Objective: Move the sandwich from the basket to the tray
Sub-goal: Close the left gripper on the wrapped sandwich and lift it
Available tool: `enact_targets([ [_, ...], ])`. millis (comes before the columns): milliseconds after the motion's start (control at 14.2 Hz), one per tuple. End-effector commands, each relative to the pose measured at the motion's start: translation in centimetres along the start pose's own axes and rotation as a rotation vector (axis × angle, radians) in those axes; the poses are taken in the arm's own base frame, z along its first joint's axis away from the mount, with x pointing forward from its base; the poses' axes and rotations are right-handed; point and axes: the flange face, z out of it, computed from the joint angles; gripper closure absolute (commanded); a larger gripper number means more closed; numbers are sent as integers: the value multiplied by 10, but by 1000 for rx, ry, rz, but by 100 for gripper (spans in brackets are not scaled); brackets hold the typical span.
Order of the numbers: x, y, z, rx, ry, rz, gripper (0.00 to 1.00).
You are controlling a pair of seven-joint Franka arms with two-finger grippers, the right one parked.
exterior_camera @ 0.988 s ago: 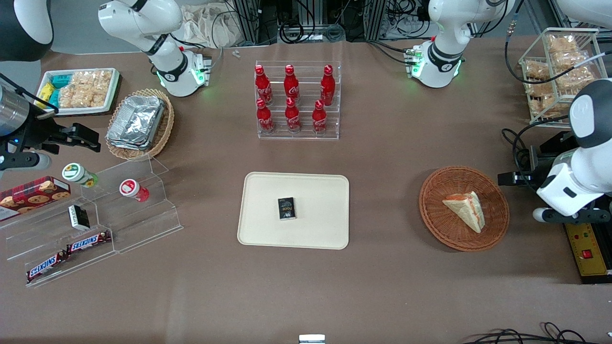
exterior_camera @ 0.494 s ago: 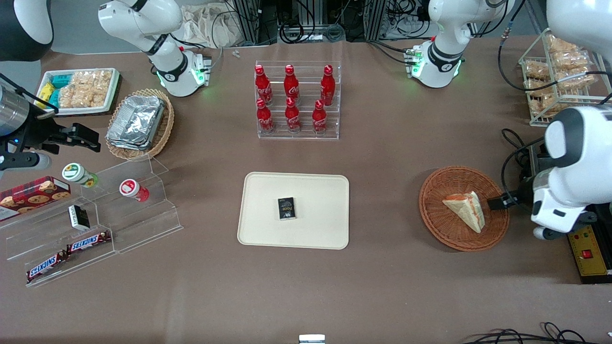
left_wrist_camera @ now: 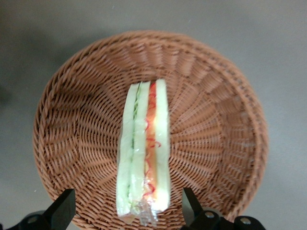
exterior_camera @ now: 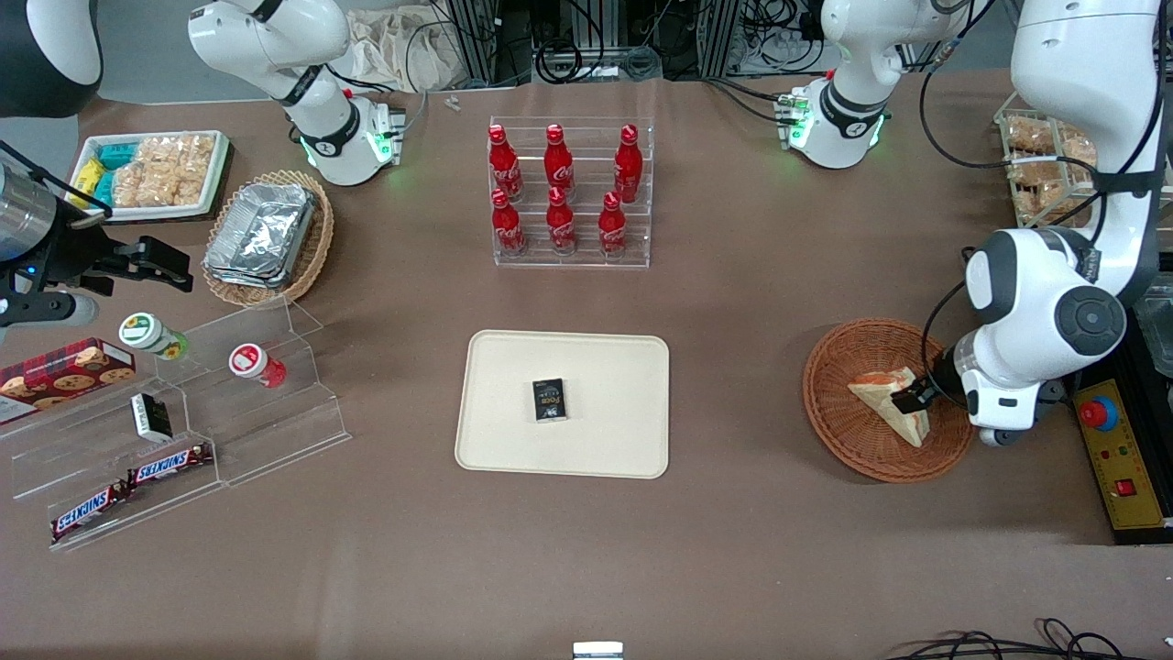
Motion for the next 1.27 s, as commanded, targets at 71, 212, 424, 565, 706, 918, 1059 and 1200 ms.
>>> enact_targets([
  [71,-23,-21,9,24,44,3,0],
  [212,-26,-21,26,11,51,-11,0],
  [424,-25,-19,44,-6,60,-37,0],
  [565,-19,-13,55,-19,63,-40,0],
  [706,-15,-10,53,-26,67,-44,1],
  [918,-6,-1,51,-42,77,-122,100],
  [1059,6,15,35,-69,102,-173,100],
  [1200,5,16,28,-41,85,-161,100],
])
